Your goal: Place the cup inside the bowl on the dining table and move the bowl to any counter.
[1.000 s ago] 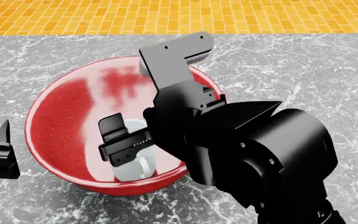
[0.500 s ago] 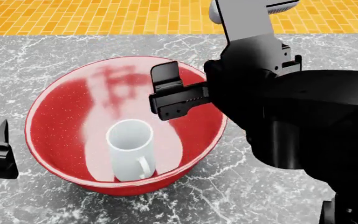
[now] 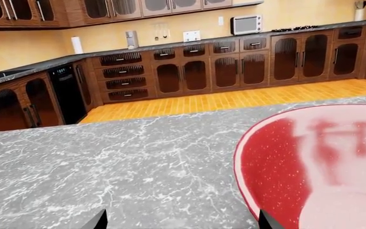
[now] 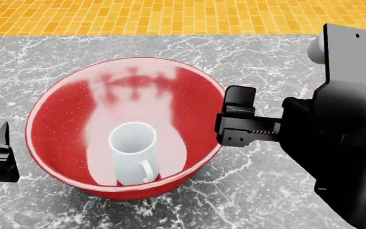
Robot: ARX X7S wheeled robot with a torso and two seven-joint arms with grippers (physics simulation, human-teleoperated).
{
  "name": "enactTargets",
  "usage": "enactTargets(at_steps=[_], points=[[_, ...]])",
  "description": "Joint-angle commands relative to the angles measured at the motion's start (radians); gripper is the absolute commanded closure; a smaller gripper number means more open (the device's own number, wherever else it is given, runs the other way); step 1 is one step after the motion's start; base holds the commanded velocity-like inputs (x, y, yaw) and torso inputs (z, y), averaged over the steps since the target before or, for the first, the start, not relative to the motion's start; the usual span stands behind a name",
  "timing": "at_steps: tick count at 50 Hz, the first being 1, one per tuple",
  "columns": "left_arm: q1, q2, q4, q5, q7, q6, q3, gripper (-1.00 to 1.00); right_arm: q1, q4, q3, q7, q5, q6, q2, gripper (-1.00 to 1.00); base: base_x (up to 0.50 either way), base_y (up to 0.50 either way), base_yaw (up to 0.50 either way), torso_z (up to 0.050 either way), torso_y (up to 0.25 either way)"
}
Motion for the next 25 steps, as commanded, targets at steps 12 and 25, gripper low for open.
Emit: enactTargets(at_steps=[12, 25], points=[[0.008, -0.006, 0.001, 0.009, 0.007, 0.009, -0.002, -1.0, -0.16, 0.077, 0.058, -0.037, 0.02, -0.123, -0.08, -1.0, 0.0, 0.0, 0.0, 0.0, 0.0], [0.011, 0.001, 0.001, 0.01, -0.002, 0.012, 0.012, -1.0, -0.167, 0.137, 0.037, -0.133, -0.089, -0.147, -0.113, -1.0, 0.0, 0.0, 0.0, 0.0, 0.0]])
